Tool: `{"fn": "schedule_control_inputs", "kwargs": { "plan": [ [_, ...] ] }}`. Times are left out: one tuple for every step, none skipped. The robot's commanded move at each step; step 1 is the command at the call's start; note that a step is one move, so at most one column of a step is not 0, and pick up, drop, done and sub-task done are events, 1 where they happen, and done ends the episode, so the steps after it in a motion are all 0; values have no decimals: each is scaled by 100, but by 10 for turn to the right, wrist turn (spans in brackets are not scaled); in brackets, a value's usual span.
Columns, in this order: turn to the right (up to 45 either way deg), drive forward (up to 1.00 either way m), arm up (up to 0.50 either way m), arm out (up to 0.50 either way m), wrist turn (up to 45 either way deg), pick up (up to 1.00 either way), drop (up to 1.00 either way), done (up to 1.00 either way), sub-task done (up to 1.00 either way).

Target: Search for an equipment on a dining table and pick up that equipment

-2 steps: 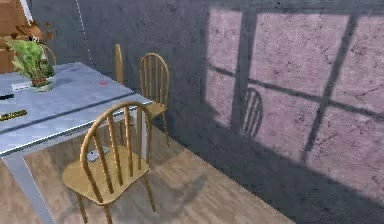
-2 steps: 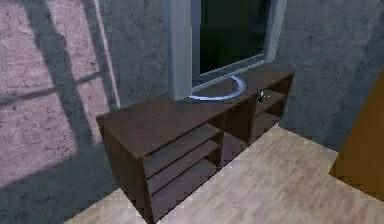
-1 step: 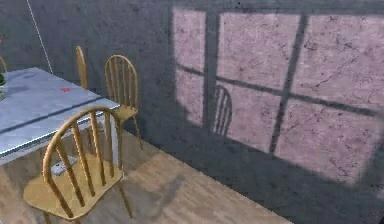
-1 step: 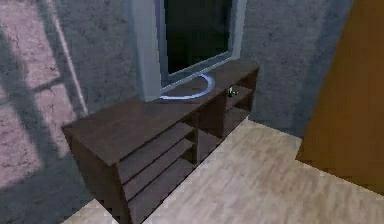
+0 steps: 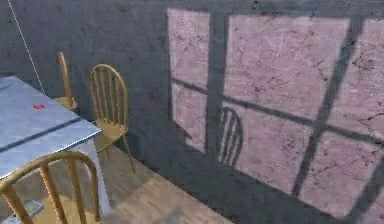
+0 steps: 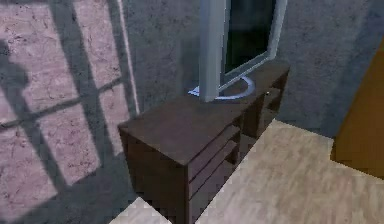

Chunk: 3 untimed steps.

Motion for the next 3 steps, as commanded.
{"fn": "schedule_control_inputs", "kwargs": {
  "plan": [
    [-450, 0, 0, 0, 0, 0, 0, 0, 0],
    [-450, 0, 0, 0, 0, 0, 0, 0, 0],
    [-450, 0, 0, 0, 0, 0, 0, 0, 0]
  ]
}}
